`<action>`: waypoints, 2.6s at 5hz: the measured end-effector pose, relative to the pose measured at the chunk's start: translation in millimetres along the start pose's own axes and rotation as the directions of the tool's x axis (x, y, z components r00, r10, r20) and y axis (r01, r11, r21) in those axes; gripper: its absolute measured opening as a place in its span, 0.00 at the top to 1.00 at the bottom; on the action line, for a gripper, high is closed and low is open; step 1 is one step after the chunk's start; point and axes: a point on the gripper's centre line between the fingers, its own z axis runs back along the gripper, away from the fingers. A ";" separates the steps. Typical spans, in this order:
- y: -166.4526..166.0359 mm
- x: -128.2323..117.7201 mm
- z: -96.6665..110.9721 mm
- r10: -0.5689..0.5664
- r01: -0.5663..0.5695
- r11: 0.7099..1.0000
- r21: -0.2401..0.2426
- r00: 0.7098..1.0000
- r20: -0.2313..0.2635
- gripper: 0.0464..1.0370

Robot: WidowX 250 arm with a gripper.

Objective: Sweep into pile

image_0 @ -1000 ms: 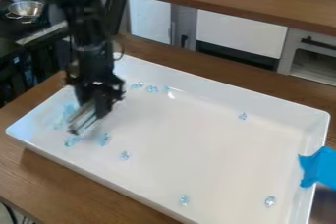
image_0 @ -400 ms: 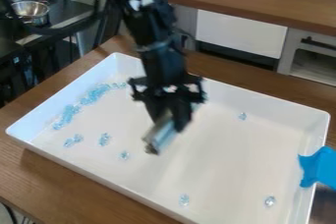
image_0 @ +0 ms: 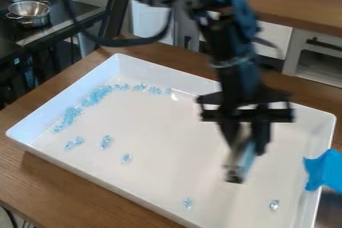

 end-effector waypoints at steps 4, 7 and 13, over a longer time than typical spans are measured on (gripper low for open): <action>-23.8 -11.1 -66.9 -0.020 0.016 0.995 0.102 0.999 0.036 0.65; -14.4 -14.5 -75.2 -0.035 0.024 0.984 0.177 0.998 0.061 0.65; 123.7 -31.8 -22.5 0.056 0.013 0.848 0.529 0.992 -0.114 0.65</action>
